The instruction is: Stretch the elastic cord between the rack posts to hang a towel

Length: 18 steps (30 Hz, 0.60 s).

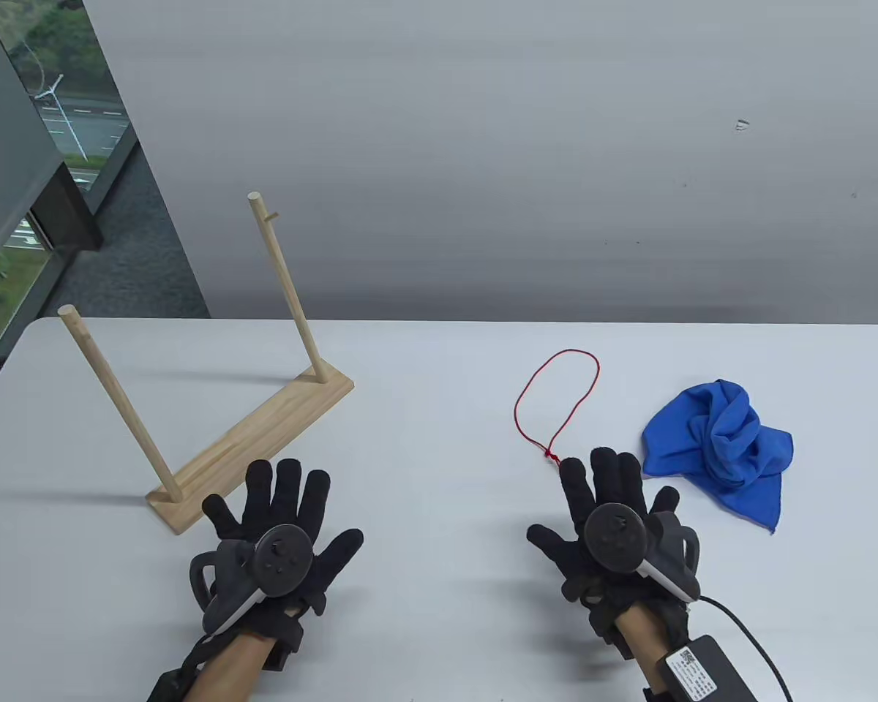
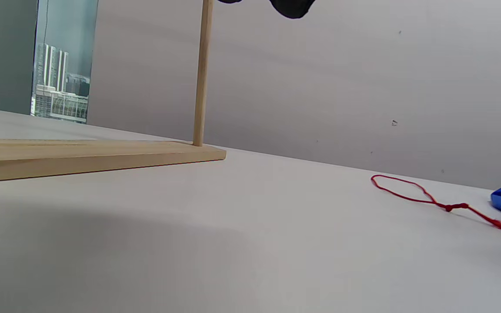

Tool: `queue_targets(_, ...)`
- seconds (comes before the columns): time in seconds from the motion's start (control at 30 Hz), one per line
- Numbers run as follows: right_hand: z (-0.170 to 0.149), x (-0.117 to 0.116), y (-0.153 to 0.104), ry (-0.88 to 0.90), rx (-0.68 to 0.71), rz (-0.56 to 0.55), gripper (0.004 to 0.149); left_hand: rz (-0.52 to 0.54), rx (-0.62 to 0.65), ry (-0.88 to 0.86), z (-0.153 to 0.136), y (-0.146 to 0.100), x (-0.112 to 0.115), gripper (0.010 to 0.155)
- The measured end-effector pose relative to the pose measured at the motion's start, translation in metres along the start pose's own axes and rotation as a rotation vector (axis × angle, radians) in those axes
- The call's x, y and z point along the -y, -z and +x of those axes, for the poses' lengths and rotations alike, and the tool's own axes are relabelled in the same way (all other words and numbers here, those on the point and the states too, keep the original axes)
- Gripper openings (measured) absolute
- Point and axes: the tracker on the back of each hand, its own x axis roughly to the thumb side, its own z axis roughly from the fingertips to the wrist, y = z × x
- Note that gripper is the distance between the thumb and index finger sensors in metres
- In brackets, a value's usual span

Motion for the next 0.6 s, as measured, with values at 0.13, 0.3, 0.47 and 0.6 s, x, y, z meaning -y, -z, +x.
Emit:
queue_targets(0.13,0.002,-0.008,0.0,-0.082,-0.016,-0.011,0.091,-0.033,-0.015,-0.022,0.001,0.0,0.002,0.097)
queue_targets(0.3,-0.002,-0.011,0.0,-0.152,-0.033,-0.015,0.09,-0.024,-0.011,-0.033,0.003,-0.002,0.001,0.098)
queue_targets(0.47,-0.007,-0.016,-0.001,-0.173,-0.049,0.009,0.089,-0.041,-0.023,-0.043,0.002,-0.002,0.005,0.098)
queue_targets(0.6,-0.008,-0.016,-0.003,-0.143,-0.064,0.025,0.089,-0.049,-0.038,-0.065,-0.002,0.0,0.007,0.099)
